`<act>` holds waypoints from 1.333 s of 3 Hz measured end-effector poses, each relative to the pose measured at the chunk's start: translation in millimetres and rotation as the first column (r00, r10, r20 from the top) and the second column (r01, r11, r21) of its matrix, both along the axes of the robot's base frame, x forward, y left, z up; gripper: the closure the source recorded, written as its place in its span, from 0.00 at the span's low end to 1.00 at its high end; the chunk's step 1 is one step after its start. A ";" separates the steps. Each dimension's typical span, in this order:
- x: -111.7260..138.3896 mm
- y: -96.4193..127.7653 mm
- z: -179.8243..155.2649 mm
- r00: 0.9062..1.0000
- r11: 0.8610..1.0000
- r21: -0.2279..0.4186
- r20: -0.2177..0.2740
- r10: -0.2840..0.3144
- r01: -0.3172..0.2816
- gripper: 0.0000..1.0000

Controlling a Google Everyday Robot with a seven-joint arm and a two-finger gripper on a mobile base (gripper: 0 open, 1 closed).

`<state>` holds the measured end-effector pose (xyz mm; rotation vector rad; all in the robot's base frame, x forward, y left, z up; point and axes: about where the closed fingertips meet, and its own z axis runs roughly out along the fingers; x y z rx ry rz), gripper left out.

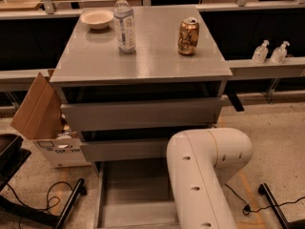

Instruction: Open bottom drawer

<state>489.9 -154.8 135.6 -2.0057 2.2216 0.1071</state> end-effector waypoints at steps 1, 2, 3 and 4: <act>-0.2 0.0 -0.3 1.000 1.000 0.003 0.000 0.001 -0.001 1.00; 7.5 -22.0 25.8 0.999 1.000 0.015 0.027 -0.017 0.017 1.00; 13.1 -65.1 77.7 0.996 0.999 0.051 0.085 -0.020 0.015 1.00; 0.2 -104.7 138.4 0.988 0.997 0.073 0.150 -0.037 0.027 1.00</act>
Offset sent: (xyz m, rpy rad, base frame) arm 0.0317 -0.0705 0.0834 0.0369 -0.0800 -0.0520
